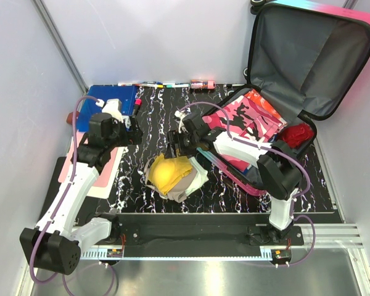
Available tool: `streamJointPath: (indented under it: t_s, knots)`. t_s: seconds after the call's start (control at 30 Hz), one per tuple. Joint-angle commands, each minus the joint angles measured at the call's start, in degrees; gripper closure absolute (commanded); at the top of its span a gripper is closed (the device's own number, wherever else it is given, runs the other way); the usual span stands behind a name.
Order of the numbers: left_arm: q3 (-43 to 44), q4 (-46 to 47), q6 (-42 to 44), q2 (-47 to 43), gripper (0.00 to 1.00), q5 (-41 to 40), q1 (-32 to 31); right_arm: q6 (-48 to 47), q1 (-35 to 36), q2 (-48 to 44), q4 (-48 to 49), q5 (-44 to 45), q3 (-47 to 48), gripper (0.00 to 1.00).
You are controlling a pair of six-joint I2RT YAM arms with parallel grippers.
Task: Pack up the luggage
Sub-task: Pick up the clothes at the center of the board.
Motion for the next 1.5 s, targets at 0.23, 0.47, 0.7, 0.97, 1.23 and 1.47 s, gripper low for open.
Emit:
streamJointPath:
  t_s: [0.23,0.47,0.7,0.97,1.23,1.47]
  knots:
    - [0.46,1.92,0.24,0.19,0.01,0.77,-0.27,-0.55,2.94,-2.49,-3.95,5.09,-0.85,0.22]
    - [0.37,1.92,0.07,0.63,0.01,1.29,-0.18,0.41,4.44,-2.32,-5.88,6.86,-1.38,0.21]
    - [0.37,1.92,-0.02,0.63,0.01,1.29,-0.18,0.32,6.11,-2.58,-6.15,7.82,-0.15,0.36]
    - [0.37,1.92,0.07,0.46,0.01,1.29,-0.18,-0.12,7.34,-3.90,-6.15,10.99,0.91,0.68]
    - [0.37,1.92,0.07,0.28,0.01,1.12,-0.18,-0.21,7.78,-4.51,-6.15,12.57,1.61,1.00]
    - [0.37,1.92,0.16,0.11,0.01,1.03,-0.27,-0.21,7.69,-6.53,-6.15,13.80,2.84,1.00]
